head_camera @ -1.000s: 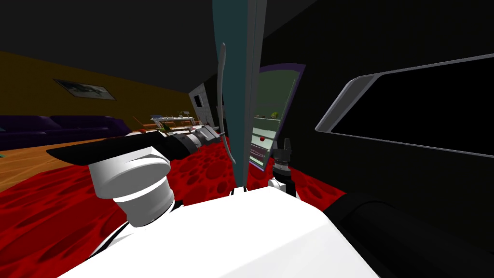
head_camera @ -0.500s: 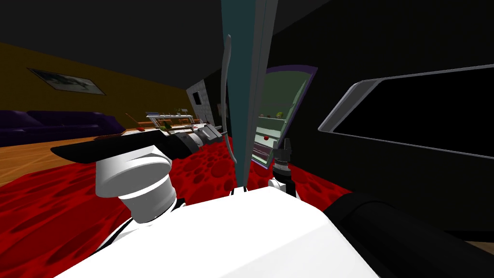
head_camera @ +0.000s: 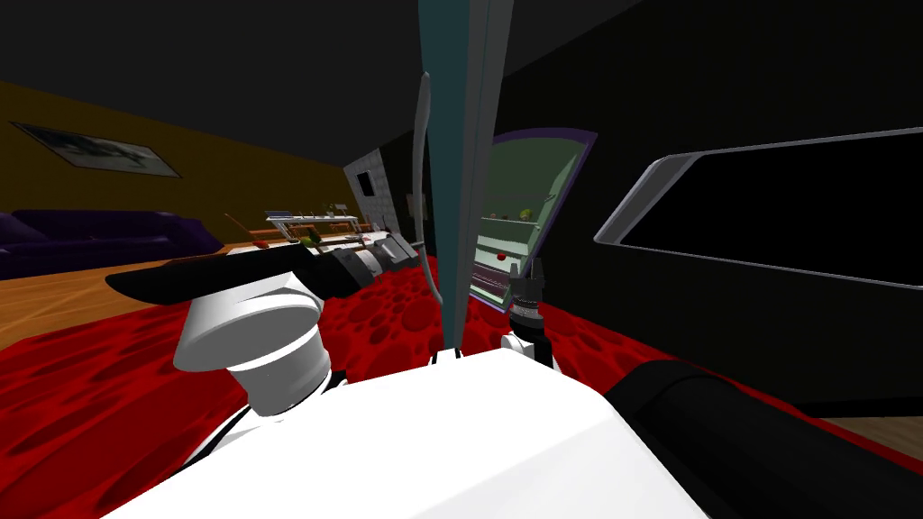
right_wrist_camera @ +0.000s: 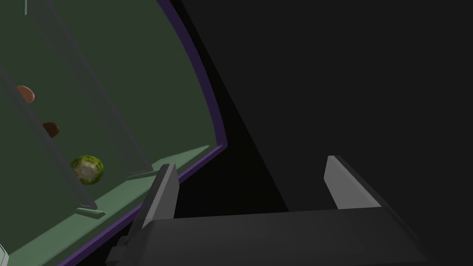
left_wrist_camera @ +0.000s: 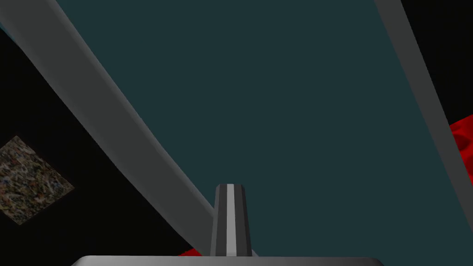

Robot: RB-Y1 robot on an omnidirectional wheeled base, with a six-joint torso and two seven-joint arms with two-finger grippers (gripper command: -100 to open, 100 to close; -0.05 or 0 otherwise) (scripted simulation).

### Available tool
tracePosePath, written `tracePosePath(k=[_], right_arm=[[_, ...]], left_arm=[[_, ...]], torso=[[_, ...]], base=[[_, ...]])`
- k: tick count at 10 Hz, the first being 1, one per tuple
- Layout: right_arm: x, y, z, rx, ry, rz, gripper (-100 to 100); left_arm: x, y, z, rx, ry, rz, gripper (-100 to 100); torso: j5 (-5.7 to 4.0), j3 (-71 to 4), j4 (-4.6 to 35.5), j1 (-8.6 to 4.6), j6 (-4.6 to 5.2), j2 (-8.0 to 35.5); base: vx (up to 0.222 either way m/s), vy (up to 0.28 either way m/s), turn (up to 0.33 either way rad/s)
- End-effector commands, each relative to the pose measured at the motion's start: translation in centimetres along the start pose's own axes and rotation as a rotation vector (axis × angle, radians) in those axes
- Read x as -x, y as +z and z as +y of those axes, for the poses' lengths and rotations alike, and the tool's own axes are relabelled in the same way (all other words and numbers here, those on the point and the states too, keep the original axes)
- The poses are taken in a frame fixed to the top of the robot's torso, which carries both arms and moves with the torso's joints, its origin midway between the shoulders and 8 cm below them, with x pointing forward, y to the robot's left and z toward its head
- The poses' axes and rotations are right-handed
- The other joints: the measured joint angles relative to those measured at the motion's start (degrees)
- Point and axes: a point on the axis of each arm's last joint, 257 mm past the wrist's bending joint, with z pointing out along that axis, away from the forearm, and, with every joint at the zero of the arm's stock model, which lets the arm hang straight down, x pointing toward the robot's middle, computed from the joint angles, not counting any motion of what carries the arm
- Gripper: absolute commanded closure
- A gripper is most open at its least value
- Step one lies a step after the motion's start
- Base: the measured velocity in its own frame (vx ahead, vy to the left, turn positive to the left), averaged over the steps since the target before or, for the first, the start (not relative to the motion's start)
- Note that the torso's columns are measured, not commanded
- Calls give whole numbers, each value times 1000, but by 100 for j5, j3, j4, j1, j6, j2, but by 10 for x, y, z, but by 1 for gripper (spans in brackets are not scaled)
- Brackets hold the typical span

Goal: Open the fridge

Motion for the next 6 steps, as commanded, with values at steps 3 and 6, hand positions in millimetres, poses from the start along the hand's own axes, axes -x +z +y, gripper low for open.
tracePosePath(k=[3, 6], right_arm=[[0, 0, 0, 0, 0, 0, 0], [0, 0, 0, 0, 0, 0, 0]], left_arm=[[34, 15, -4, 15, -57, -67, -100], [53, 23, -7, 9, -75, -93, -100]], torso=[[20, -5, -6, 67, -3, -9], [35, -37, -42, 91, -9, -60]], base=[[1, -2, 3], [0, 24, -20]])
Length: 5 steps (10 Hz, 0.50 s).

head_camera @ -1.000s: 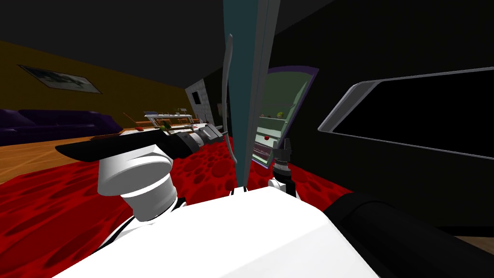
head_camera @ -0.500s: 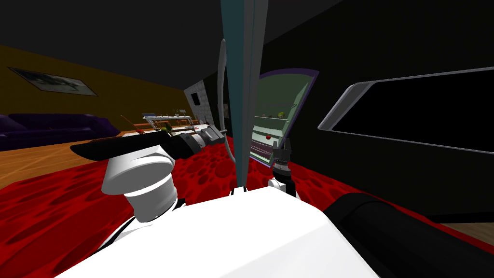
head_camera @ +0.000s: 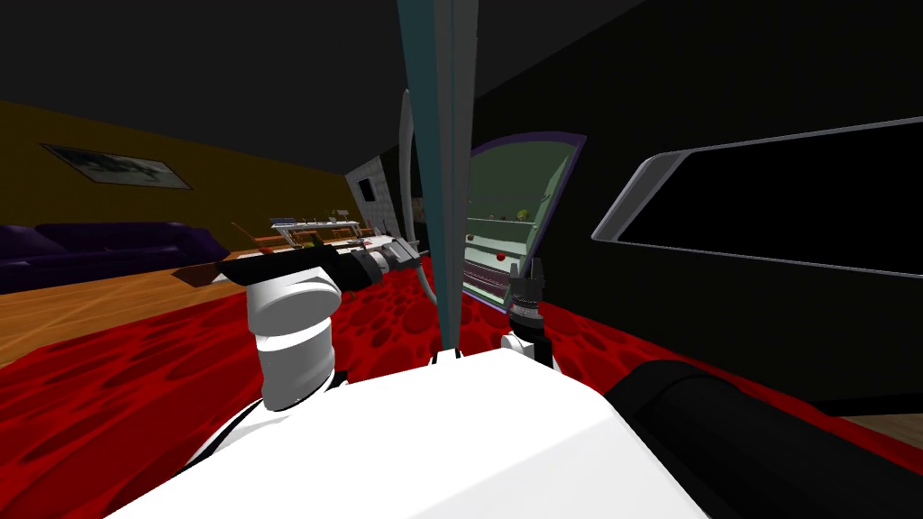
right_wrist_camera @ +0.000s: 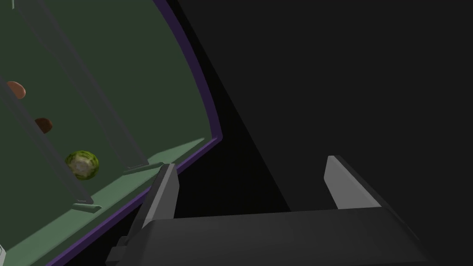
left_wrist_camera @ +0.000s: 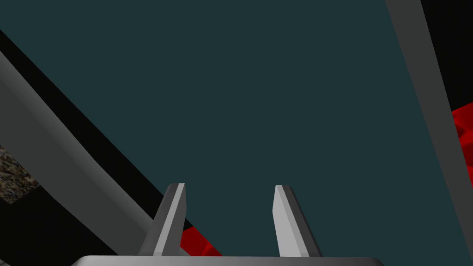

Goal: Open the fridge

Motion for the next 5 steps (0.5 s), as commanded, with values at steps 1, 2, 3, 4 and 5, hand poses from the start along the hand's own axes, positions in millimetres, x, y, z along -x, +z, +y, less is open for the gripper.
tracePosePath(k=[1, 2, 3, 4, 5], right_arm=[[0, 0, 0, 0, 0, 0, 0], [0, 0, 0, 0, 0, 0, 0], [0, 0, 0, 0, 0, 0, 0], [0, 0, 0, 0, 0, 0, 0], [0, 0, 0, 0, 0, 0, 0]], left_arm=[[12, 5, -3, -16, 2, -11, -100], [9, 4, -3, -26, 15, 3, -100], [15, 7, 6, 8, -12, -11, -100], [5, 3, 14, 26, -11, 4, -100], [-5, -2, 16, 27, 3, 24, -100]], torso=[[1, -7, -8, 6, -4, -13], [0, -20, -9, 10, -3, -28], [-3, -24, -5, 5, -2, -33], [-4, -16, -12, -1, 6, -24], [-11, 1, -7, -20, 15, -4]], base=[[4, 66, -20], [17, 89, -39], [7, 124, -56], [10, 147, -56], [9, 125, -22]])
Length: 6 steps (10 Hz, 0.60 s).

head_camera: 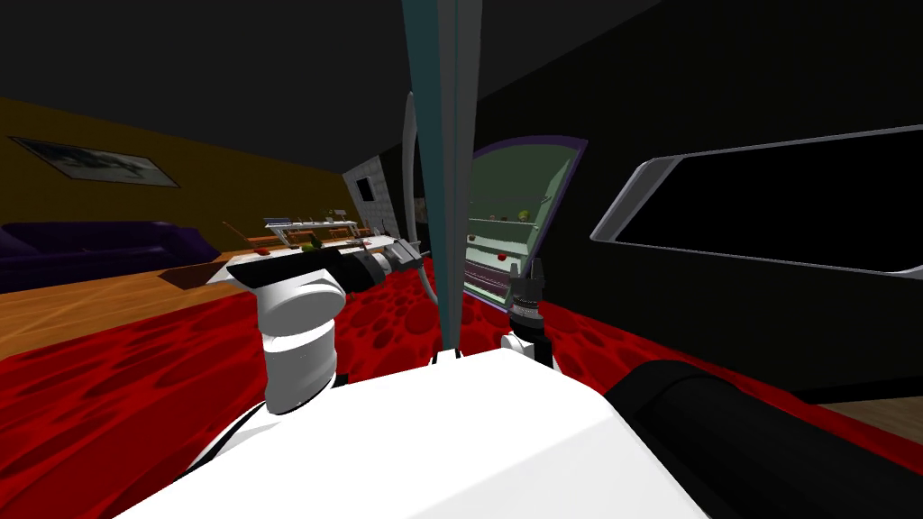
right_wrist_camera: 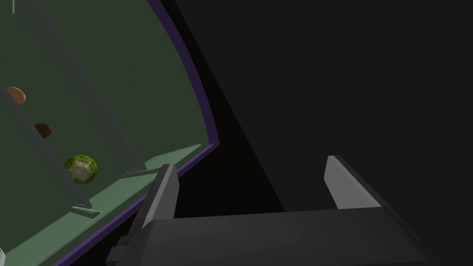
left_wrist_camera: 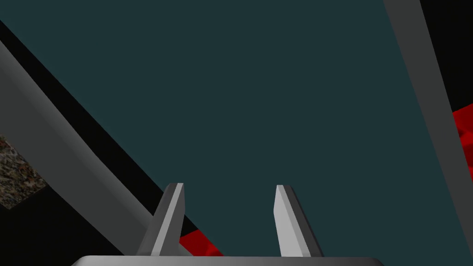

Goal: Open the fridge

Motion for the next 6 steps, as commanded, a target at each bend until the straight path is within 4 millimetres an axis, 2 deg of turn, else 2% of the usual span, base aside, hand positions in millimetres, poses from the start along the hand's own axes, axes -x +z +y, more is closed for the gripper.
tracePosePath(k=[1, 4, 6], right_arm=[[0, 0, 0, 0, 0, 0, 0], [0, 0, 0, 0, 0, 0, 0], [0, 0, 0, 0, 0, 0, 0]], left_arm=[[-12, -8, 13, 27, 12, 23, -100], [-36, -21, 18, 17, 52, 73, -100], [-29, -19, 14, 9, 43, 52, -100]], torso=[[-4, 18, 10, -19, -6, 26], [-19, 60, 58, -44, -1, 95], [-24, 72, 73, -48, 3, 117]], base=[[5, 69, -2], [0, 6, -1], [0, 0, 0]])
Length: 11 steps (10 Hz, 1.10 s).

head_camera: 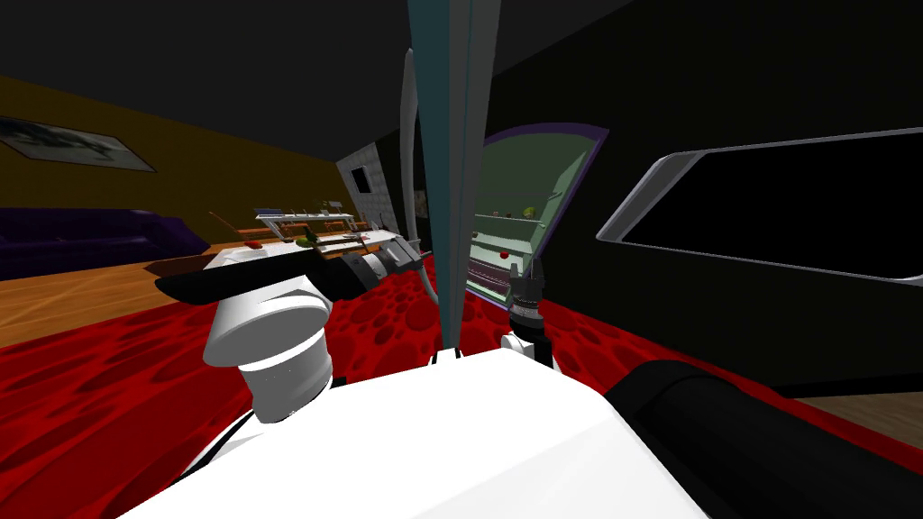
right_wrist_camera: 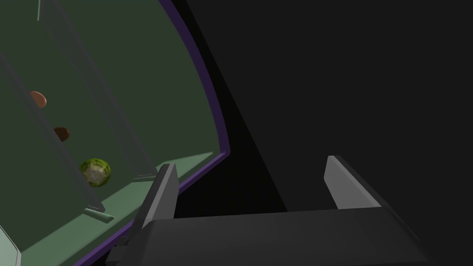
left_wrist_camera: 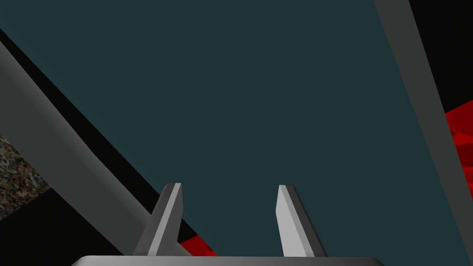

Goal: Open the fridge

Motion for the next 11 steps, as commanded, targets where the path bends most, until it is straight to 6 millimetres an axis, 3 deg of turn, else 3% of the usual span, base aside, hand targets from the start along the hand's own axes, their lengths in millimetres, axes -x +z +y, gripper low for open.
tracePosePath(k=[1, 3, 9, 10, 11], right_arm=[[0, 0, 0, 0, 0, 0, 0], [0, 0, 0, 0, 0, 0, 0], [0, 0, 0, 0, 0, 0, 0], [0, 0, 0, 0, 0, 0, 0], [0, 0, 0, 0, 0, 0, 0]], left_arm=[[2, 0, -2, -3, -1, -5, 100], [-3, 0, 4, 15, -5, 8, 100], [-18, -2, 22, 70, -14, 50, 100], [-25, -4, 14, 69, -15, 51, -100], [-30, -5, 12, 73, -16, 54, -100]], torso=[[4, -5, -2, 9, -3, -7], [30, -32, -19, 87, -17, -47], [16, -32, -20, 30, -16, -45], [14, -28, -18, 31, -11, -42], [7, -26, -16, 2, -14, -36]], base=[[0, 0, 0], [14, 156, -54], [31, 220, -37], [21, 106, 60], [-1, -22, 86]])
